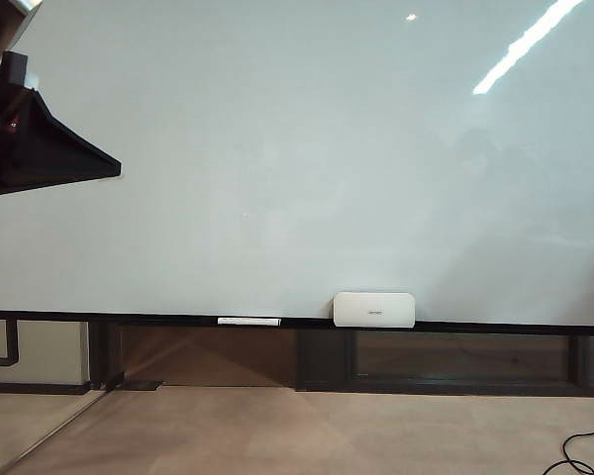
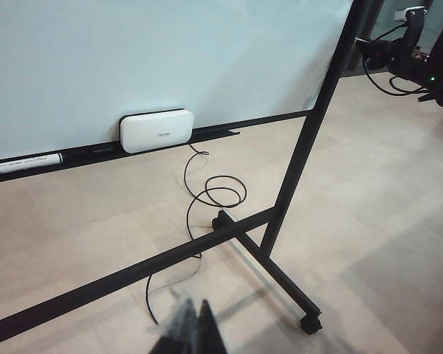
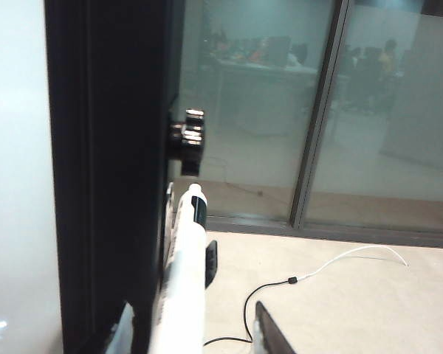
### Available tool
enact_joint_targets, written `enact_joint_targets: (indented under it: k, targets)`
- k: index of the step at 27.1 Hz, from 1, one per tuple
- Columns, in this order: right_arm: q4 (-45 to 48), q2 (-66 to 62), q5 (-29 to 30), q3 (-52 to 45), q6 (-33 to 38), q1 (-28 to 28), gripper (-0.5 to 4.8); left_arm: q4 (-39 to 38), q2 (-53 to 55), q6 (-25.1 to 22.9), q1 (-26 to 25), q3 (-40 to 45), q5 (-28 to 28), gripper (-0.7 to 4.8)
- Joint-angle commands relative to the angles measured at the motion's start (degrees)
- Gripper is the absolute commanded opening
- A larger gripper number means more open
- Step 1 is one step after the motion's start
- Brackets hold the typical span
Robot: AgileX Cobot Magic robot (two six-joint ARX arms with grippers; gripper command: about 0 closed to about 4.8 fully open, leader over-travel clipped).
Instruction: Reach to the right to find the marker pen, pick it up, and write the number 11 on the whiteboard.
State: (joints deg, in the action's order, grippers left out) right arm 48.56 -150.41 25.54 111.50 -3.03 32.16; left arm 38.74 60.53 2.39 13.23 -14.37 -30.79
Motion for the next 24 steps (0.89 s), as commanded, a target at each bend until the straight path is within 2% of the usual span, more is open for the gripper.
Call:
enact_joint_targets:
  k: [1, 18, 19, 21, 24]
  targets:
    - [0.6, 0.3, 0.1, 0.2, 0.2, -0.3, 2.1, 0.8, -0.1, 0.0, 0.0, -0.3, 0.0, -0.06]
    - [-0.3, 0.2, -0.1, 0.2, -0.1, -0.5, 1.97, 0.8, -0.1, 0.0, 0.0, -0.3, -0.1, -0.05]
    - [-0.3, 0.2, -0.2, 0.2, -0.1, -0.5, 1.93, 0.8, -0.1, 0.0, 0.0, -0.3, -0.1, -0.06]
    - [-0.4, 0.2, -0.2, 0.2, -0.3, -0.5, 1.48, 0.8, -0.1, 0.0, 0.0, -0.3, -0.1, -0.06]
    - [-0.4, 0.2, -1.3, 0.2, -0.3, -0.5, 1.47, 0.8, -0.1, 0.0, 0.0, -0.3, -0.1, -0.06]
